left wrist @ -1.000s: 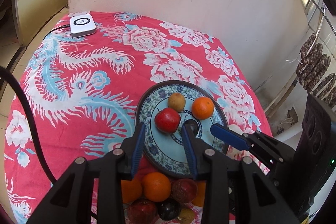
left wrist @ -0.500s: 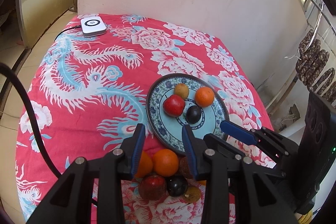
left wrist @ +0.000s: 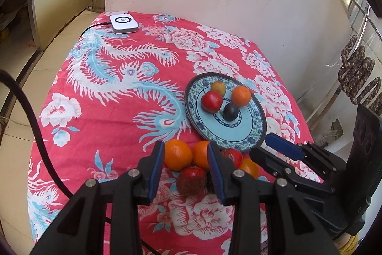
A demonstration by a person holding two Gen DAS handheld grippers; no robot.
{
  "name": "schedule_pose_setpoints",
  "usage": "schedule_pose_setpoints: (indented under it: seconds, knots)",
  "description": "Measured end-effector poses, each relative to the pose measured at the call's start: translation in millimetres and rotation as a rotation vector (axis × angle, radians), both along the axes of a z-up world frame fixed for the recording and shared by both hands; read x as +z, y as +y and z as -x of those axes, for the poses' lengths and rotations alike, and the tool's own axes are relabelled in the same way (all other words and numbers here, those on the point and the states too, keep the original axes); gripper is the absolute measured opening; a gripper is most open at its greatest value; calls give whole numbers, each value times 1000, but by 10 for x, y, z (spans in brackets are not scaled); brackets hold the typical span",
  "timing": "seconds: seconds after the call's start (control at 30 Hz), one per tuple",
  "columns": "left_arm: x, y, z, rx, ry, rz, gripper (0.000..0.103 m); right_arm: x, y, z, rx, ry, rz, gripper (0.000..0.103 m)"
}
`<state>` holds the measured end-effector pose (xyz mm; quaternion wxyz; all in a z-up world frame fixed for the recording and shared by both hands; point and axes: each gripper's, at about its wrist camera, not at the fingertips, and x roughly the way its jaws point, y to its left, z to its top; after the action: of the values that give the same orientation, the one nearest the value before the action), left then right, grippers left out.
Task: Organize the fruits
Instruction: 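Withdraw both tools from the plate back toward the remaining fruit cluster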
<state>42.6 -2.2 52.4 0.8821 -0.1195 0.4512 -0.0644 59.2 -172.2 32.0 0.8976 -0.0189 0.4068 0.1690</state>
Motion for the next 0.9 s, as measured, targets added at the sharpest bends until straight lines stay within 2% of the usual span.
schedule_pose_setpoints:
  seconds: [0.47, 0.9]
  knots:
    - [-124, 65, 218, 7, 28, 22, 38, -28, 58, 228, 9, 7, 6, 38]
    - [-215, -31, 249, -20, 42, 39, 38, -98, 26, 253, -4, 34, 5, 38]
